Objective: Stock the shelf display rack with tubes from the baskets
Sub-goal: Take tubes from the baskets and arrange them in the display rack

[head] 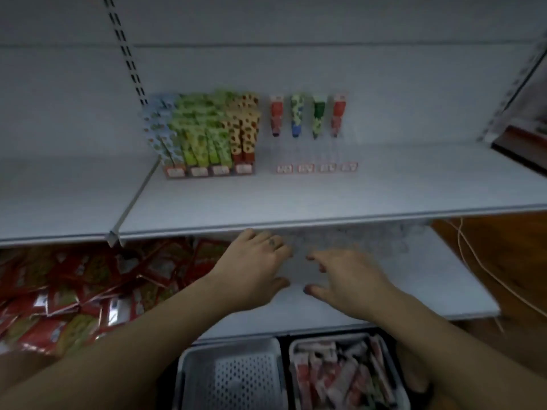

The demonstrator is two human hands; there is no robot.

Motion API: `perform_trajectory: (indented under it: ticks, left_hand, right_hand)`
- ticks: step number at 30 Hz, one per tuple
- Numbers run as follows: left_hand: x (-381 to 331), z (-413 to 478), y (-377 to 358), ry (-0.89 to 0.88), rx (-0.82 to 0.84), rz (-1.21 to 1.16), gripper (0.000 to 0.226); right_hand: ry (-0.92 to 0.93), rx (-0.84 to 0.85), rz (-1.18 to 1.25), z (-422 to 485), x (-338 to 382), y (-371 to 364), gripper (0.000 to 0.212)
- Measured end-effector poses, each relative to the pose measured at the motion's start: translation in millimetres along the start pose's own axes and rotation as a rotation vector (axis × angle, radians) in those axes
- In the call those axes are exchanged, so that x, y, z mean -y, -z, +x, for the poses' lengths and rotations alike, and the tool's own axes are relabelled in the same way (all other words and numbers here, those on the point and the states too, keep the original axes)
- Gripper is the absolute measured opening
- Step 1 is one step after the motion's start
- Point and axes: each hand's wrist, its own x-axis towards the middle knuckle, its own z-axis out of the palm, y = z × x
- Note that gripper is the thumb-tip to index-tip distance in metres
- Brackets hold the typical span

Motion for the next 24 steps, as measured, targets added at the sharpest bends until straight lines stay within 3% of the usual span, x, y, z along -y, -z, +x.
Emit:
perform_trajectory:
  ticks: [7, 13, 18, 24]
  left_hand:
    - [-37, 1, -89, 0.051, 0.396, 0.022, 0.053]
    - [-72, 8, -155, 0.076, 0.525, -0.047, 0.048]
    - [-100, 6, -207, 0.096, 0.616, -0.145, 0.046]
    - [-120, 5, -256, 0.041, 0.620, -0.213, 0.061]
  right_hand:
    - [-0.044, 0.503, -0.101, -21, -49, -112, 0.071]
    - [-0.148, 0.772, -0.020, -14, -74, -167, 0.055]
    - [-0.218, 0.813, 0.075, -5, -82, -207, 0.035]
    - [-0.144, 0.576, 0.271, 4, -71, -229, 0.053]
